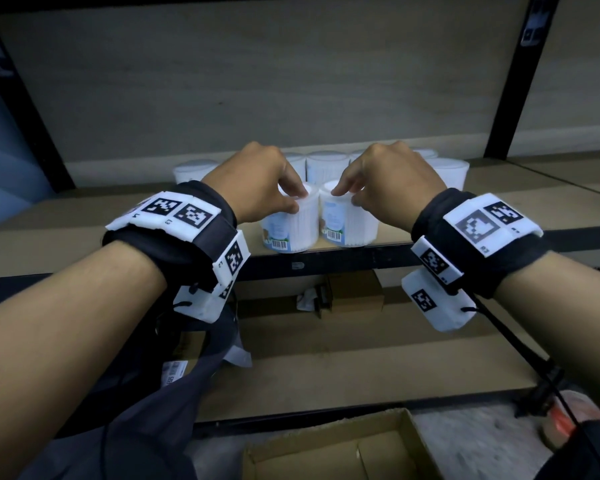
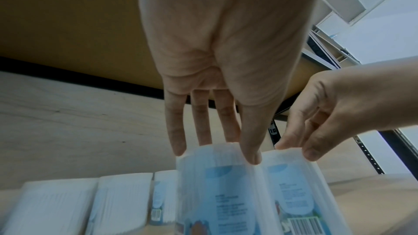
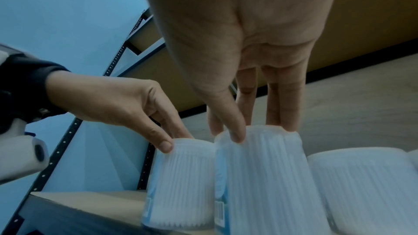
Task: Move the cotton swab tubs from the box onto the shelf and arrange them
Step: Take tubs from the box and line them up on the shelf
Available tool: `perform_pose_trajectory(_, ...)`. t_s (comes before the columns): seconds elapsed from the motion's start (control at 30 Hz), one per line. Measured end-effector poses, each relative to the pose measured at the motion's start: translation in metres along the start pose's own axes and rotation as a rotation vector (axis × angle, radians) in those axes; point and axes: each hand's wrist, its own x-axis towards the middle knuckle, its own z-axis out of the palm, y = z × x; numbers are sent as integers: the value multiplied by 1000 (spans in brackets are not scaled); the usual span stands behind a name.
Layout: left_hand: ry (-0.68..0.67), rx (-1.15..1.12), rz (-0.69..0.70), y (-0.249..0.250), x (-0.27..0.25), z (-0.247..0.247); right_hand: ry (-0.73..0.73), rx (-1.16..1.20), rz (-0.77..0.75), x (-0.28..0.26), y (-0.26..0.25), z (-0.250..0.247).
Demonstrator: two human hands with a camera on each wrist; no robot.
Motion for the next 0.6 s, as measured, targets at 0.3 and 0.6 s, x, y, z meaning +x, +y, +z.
perform_pose_trajectory(0.3, -5, -23, -20, -8, 22, 8, 17, 61, 38, 26, 11, 20)
perform_pose_trajectory(0.6, -14, -42, -68, -18, 46, 18, 45, 77, 53, 57, 26, 44)
